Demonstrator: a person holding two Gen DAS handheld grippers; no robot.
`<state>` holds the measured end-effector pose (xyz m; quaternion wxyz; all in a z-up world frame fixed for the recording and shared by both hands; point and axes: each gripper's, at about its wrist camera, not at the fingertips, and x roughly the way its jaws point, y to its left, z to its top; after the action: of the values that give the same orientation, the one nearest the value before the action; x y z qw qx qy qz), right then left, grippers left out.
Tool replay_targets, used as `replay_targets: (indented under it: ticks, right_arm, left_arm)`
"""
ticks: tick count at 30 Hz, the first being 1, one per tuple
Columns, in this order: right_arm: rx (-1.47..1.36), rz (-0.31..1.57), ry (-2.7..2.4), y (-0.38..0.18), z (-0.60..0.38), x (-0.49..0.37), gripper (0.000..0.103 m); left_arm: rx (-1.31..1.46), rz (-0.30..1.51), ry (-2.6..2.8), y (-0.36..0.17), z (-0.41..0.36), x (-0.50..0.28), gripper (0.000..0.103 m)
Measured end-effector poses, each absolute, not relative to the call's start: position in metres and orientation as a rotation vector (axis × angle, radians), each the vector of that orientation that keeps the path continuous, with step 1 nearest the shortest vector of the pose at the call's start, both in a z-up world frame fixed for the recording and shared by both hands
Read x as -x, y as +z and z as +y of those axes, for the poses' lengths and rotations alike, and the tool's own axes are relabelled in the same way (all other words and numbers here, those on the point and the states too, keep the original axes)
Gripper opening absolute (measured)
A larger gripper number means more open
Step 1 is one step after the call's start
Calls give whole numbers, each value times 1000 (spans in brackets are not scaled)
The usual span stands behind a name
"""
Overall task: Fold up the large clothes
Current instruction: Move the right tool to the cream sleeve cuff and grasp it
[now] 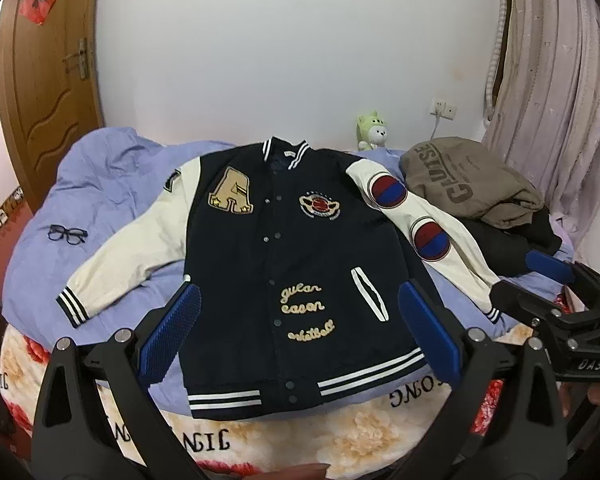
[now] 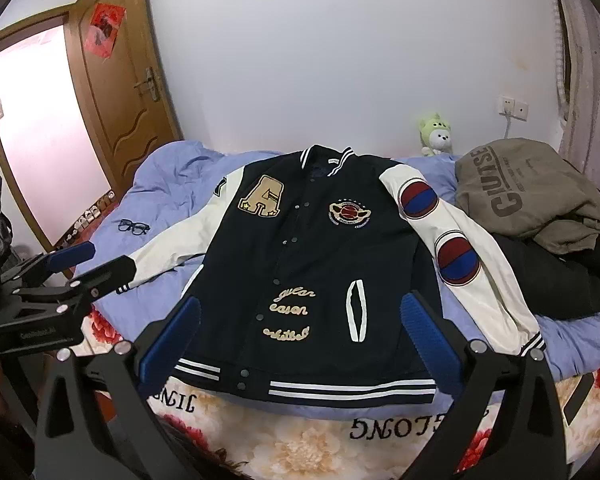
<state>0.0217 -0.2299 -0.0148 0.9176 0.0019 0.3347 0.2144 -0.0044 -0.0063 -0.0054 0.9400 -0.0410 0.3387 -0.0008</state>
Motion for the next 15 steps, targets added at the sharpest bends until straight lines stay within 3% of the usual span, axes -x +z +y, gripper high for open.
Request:
replay_targets:
  ticks: [15]
  right_arm:
    - [-12,807,343,-89,-320,-86,98]
  left_arm:
    - [93,733,-121,-61,-46,-36,97]
